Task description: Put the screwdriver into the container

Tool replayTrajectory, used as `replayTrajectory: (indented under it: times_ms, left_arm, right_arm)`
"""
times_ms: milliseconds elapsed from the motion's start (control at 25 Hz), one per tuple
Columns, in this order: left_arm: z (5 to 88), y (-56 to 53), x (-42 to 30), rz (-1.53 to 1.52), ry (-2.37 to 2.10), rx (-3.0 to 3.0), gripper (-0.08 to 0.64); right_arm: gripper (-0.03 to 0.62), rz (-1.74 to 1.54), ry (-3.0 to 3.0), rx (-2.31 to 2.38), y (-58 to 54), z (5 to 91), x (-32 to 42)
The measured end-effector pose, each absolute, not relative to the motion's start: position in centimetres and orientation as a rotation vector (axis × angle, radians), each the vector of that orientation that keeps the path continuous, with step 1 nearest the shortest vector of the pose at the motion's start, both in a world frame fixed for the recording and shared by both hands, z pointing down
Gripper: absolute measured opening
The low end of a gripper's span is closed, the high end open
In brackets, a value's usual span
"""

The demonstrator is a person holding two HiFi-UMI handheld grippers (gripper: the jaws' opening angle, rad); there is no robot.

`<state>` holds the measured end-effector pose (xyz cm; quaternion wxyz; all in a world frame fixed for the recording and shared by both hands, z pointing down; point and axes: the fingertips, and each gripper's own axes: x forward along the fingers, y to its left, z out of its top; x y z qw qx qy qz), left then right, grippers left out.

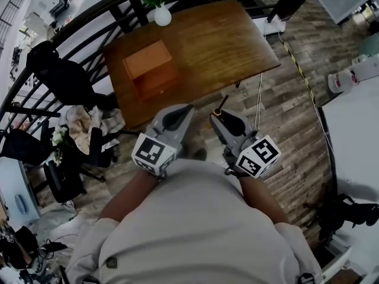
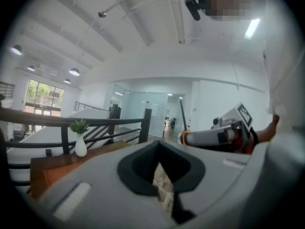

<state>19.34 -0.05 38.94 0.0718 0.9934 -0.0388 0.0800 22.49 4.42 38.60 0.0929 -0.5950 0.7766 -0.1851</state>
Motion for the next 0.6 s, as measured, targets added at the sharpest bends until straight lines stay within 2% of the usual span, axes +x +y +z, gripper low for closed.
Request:
replayTrajectory:
  times_ms: [600]
  left_arm:
    - [36.3,-16.3,17.2,0.179,-0.176,3.006,0.003]
  right_arm:
    - [0.075,-0.505,2.358,-1.747,-11.2,36.7,20.7]
